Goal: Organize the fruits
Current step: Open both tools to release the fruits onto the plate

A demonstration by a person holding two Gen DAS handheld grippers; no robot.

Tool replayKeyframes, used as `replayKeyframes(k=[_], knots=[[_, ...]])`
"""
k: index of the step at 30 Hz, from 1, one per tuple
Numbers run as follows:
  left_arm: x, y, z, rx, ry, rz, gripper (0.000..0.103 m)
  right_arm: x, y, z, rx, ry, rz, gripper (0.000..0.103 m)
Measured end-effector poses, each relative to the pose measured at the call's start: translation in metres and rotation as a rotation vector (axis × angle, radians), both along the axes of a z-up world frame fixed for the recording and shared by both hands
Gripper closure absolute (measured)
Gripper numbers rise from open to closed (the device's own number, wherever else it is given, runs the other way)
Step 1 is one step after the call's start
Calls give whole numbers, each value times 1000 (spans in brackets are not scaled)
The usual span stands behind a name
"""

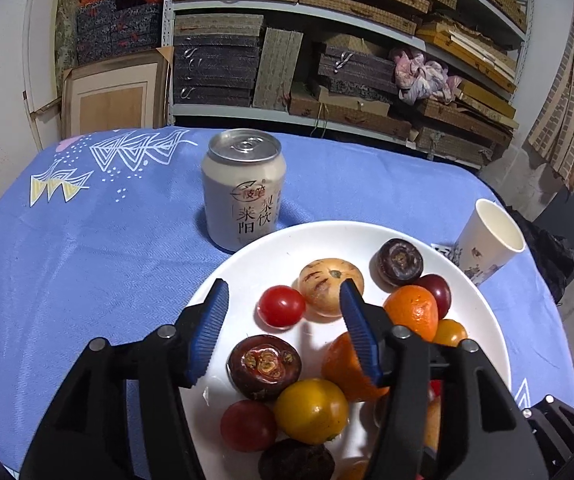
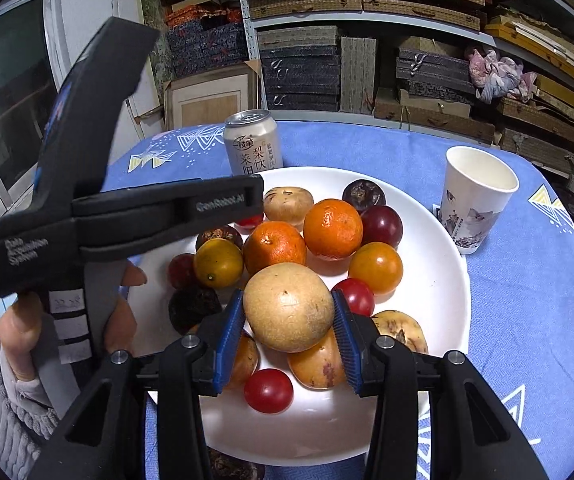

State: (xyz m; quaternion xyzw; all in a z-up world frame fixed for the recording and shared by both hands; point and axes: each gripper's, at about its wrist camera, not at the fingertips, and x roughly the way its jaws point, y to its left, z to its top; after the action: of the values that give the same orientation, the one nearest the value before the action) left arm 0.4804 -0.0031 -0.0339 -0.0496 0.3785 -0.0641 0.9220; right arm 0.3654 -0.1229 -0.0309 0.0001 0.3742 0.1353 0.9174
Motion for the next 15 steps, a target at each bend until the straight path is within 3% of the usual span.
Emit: replayKeyframes(k=[3, 5, 15], knots=[[-5, 4, 7, -11, -12, 3, 46, -2, -1, 3, 7, -15, 2, 57], [-9, 7, 11, -15, -19, 5, 46, -3, -5, 8, 13, -39, -1, 48], [-45, 32, 18, -15, -20, 46, 46, -12, -31, 41, 60, -115, -54, 47]])
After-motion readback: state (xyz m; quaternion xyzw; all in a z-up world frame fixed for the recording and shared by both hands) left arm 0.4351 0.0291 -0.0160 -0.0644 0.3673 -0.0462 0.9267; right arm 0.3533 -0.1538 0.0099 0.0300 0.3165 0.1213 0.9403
